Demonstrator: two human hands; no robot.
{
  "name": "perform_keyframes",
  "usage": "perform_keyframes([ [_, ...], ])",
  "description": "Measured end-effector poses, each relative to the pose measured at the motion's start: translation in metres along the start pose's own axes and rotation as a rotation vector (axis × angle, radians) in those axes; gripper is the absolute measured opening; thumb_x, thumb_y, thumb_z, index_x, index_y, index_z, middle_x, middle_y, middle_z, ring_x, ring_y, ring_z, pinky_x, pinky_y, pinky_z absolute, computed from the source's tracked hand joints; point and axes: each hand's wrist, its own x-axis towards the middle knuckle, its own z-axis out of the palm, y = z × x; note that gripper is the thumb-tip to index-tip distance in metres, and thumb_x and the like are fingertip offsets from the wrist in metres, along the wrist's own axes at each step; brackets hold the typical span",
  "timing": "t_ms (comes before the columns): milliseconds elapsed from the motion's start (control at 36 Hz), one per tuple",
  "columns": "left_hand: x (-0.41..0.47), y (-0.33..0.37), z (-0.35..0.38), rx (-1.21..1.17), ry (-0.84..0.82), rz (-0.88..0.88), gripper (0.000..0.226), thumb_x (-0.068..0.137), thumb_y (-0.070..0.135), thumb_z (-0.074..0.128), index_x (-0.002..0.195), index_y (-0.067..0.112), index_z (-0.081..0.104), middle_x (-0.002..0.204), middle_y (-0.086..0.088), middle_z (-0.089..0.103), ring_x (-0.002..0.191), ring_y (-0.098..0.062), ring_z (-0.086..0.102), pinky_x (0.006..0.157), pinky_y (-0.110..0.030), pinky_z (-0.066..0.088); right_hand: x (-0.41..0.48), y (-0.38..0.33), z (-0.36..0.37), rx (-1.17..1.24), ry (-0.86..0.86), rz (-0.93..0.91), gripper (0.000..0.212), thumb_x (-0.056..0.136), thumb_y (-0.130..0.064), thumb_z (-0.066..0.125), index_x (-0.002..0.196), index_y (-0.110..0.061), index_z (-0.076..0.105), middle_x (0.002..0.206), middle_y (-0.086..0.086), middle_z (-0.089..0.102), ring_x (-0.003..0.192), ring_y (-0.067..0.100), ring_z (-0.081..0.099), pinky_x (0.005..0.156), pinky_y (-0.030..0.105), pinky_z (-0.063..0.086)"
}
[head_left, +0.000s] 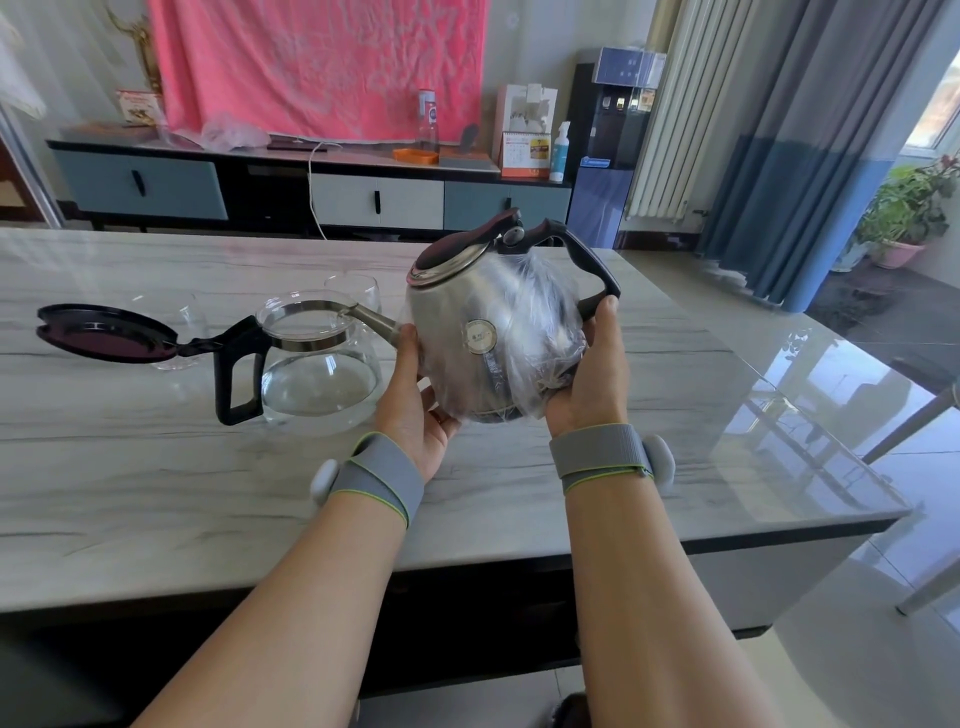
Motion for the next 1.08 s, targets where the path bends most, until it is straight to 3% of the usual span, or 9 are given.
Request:
perform_keyframes([
  [250, 0.0, 0.0002, -0.0003, 0.001, 0.003, -0.006, 0.056, 0.082, 0.064, 0.069, 0.113, 0.018, 0.067, 0.108, -0.012, 0.073, 0.089, -0.023, 0.073, 0.067, -0.034, 0.061, -0.0013, -0.0007, 0.0006, -0.015, 0.006, 0.008, 0.037, 0.108, -0.049, 0.053, 0.096, -0.022, 0.075, 0.097, 0.0, 0.081, 0.094, 0.02, 0.077, 0.086, 0.039, 0.062],
  [583, 0.0011, 0.0004, -0.0007, -0.007, 0.0, -0.007, 0.057, 0.081, 0.063, 0.07, 0.115, 0.017, 0.068, 0.108, -0.013, 0.073, 0.091, -0.023, 0.074, 0.072, -0.036, 0.062, -0.0026, -0.0018, 0.0027, -0.026, 0.01, 0.002, 0.037, 0.109, -0.048, 0.052, 0.099, -0.022, 0.076, 0.096, 0.0, 0.082, 0.094, 0.02, 0.077, 0.091, 0.041, 0.061],
  [722, 0.0005, 0.0004, 0.0007, -0.007, 0.009, -0.006, 0.057, 0.082, 0.063, 0.069, 0.115, 0.017, 0.067, 0.105, -0.012, 0.072, 0.09, -0.023, 0.072, 0.069, -0.034, 0.062, -0.0022, 0.0001, 0.0024, -0.039, 0.033, -0.006, 0.037, 0.107, -0.05, 0.054, 0.105, -0.022, 0.078, 0.107, 0.002, 0.081, 0.105, 0.023, 0.076, 0.097, 0.044, 0.061],
  [944, 0.001, 0.0003, 0.0004, -0.006, 0.009, -0.008, 0.061, 0.08, 0.065, 0.069, 0.118, 0.017, 0.067, 0.112, -0.013, 0.072, 0.094, -0.023, 0.073, 0.072, -0.035, 0.062, -0.0062, -0.0042, 0.0036, -0.048, 0.045, 0.018, 0.037, 0.108, -0.046, 0.054, 0.083, -0.024, 0.07, 0.082, -0.006, 0.079, 0.081, 0.015, 0.075, 0.077, 0.033, 0.06],
  [1083, 0.0006, 0.0005, 0.0007, -0.005, 0.0, -0.006, 0.057, 0.082, 0.064, 0.068, 0.115, 0.017, 0.066, 0.112, -0.013, 0.071, 0.095, -0.024, 0.072, 0.07, -0.034, 0.062, -0.0087, -0.0056, 0.0056, -0.046, 0.039, 0.029, 0.038, 0.108, -0.047, 0.054, 0.084, -0.023, 0.071, 0.083, -0.004, 0.08, 0.082, 0.016, 0.076, 0.078, 0.035, 0.06],
])
